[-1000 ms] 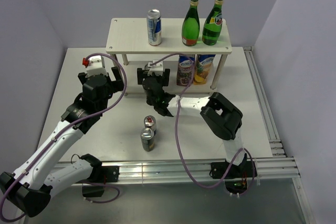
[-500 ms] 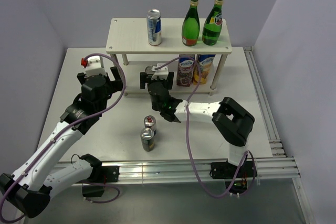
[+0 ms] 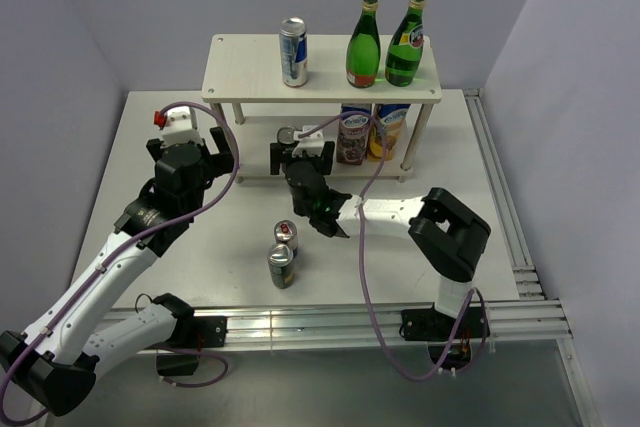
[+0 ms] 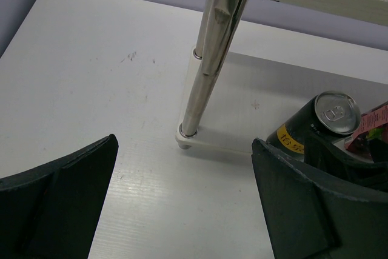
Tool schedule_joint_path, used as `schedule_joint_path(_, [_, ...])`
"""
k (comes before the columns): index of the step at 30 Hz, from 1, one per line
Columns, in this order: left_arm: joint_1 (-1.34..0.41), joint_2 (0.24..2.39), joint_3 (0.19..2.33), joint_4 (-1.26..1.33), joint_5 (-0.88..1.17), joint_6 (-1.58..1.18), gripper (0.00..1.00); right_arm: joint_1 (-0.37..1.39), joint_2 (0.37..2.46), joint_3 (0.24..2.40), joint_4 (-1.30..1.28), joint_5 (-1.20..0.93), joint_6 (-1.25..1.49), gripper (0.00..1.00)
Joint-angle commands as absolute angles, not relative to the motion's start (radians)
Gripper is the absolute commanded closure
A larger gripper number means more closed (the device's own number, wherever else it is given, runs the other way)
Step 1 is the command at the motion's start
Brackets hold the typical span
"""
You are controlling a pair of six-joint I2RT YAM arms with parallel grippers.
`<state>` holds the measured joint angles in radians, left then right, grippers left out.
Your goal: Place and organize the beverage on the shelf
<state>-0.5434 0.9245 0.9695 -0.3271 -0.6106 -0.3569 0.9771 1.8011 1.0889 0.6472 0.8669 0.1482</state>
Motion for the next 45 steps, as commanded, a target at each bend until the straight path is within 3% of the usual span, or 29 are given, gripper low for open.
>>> schedule_joint_path(1, [-0.537, 0.904, 1.008, -0.311, -0.623, -0.362, 0.01, 0.988, 1.727, 1.063, 0.667, 0.876, 0.167, 0.00])
schedule_joint_path(13, [-0.535, 0.894, 1.006, -0.311, -0.626, -0.361, 0.01, 0.994, 1.680, 1.022, 0.620, 0.848, 0.209, 0.00])
schedule_joint_path(22, [-0.534, 0.893, 1.008, -0.311, -0.624, -0.360, 0.01, 1.066, 1.543, 0.930, 0.484, 0.985, 0.302, 0.00])
schedule_joint_path(29, [-0.532, 0.896, 1.008, -0.311, -0.621, -0.362, 0.01, 1.236, 1.356, 0.897, 0.080, 1.097, 0.547, 0.00])
schedule_joint_path(36, [-0.531, 0.908, 1.009, -0.313, -0.615, -0.362, 0.01, 1.556, 1.253, 0.957, -0.360, 1.054, 0.837, 0.00])
schedule_joint_path(45, [-0.526, 0.919, 1.002, -0.310, -0.621, -0.362, 0.01, 1.732, 1.391, 0.997, -0.405, 0.881, 0.994, 0.00])
